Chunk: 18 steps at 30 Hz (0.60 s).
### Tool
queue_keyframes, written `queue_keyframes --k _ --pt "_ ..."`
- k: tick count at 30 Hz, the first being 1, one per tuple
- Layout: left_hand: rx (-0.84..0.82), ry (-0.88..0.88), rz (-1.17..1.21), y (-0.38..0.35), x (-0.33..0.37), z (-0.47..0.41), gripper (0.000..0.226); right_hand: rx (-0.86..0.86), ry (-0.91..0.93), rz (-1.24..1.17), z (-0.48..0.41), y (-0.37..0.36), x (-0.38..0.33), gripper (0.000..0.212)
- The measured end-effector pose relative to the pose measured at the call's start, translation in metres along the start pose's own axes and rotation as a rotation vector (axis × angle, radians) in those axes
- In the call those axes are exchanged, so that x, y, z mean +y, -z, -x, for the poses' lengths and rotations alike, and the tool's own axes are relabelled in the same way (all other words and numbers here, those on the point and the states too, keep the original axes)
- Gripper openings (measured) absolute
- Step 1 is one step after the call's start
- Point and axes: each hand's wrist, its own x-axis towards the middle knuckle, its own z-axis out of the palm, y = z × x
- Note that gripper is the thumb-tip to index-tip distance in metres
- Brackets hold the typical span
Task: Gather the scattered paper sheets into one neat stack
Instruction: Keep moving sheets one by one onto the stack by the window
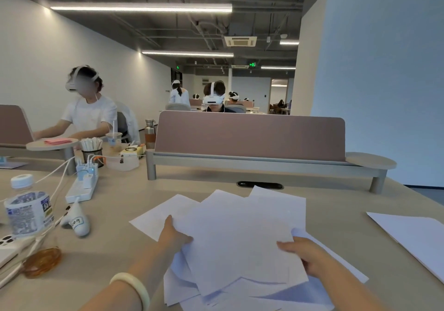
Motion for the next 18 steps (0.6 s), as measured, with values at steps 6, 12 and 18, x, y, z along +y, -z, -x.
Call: queue_keyframes --k 6,12,18 --pt "0.053 -0.155 0.015 0.016 -0.009 -0.005 0.098 -0.006 0.019 0.240 -0.005 0.003 0.002 0.036" --pt "0.002 -0.149 0.055 0.032 -0.005 -0.002 0.042 -0.090 0.104 0.064 0.005 0.017 -0.006 0.038" --pt "-0.068 -0.267 0.166 0.046 0.011 0.000 0.030 -0.179 0.170 0.123 0.007 0.029 -0.027 0.056"
